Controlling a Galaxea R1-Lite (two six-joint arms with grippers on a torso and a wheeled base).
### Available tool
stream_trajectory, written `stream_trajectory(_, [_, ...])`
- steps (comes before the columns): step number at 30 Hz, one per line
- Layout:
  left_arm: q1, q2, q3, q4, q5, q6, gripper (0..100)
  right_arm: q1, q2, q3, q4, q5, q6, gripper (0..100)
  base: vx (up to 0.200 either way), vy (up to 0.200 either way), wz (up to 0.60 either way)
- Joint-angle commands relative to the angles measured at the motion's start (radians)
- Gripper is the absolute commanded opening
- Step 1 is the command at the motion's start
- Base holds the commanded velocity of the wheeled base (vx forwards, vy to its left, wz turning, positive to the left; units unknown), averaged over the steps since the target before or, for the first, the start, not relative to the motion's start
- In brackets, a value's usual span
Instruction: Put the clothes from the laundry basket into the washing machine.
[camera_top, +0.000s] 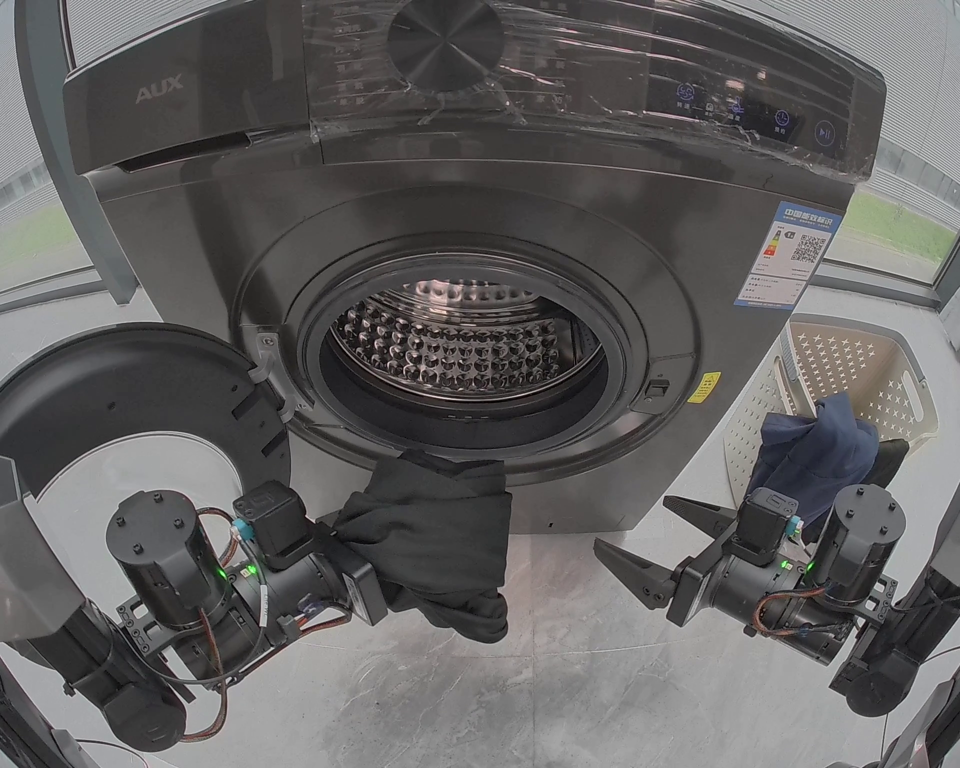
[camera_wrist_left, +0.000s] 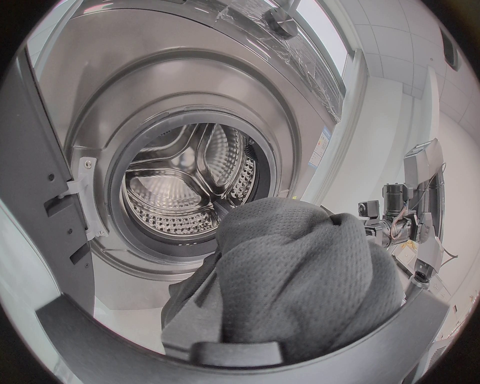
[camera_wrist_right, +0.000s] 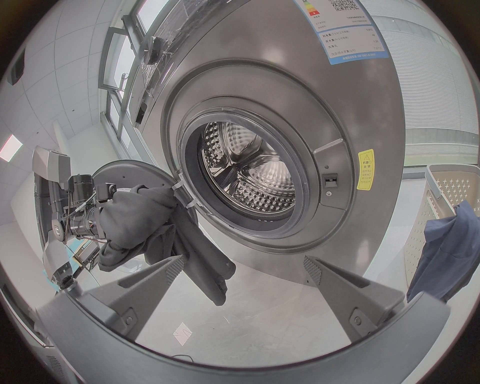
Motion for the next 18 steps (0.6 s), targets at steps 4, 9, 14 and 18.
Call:
stream_trajectory(4, [-0.008,0.0,0.009,0.0,0.0,0.006,0,0.008,0.004,0.002,0.0,0.001,0.0,100,0.2,0.0,0.0])
stream_trajectory(9, [-0.018,-0.003,0.009,0.0,0.002,0.006,0,0.02,0.004,0.005,0.0,0.0,0.0,100,0.2,0.0,0.0])
stream_trajectory(14, [-0.029,0.0,0.015,0.0,0.003,0.007,0,0.034,0.004,0.014,0.0,0.001,0.002,100,0.08,0.0,0.0])
stream_trajectory(18, [-0.035,0.002,0.015,0.0,0.003,0.007,0,0.046,0.004,0.023,0.0,0.003,0.002,100,0.0,0.0,0.0])
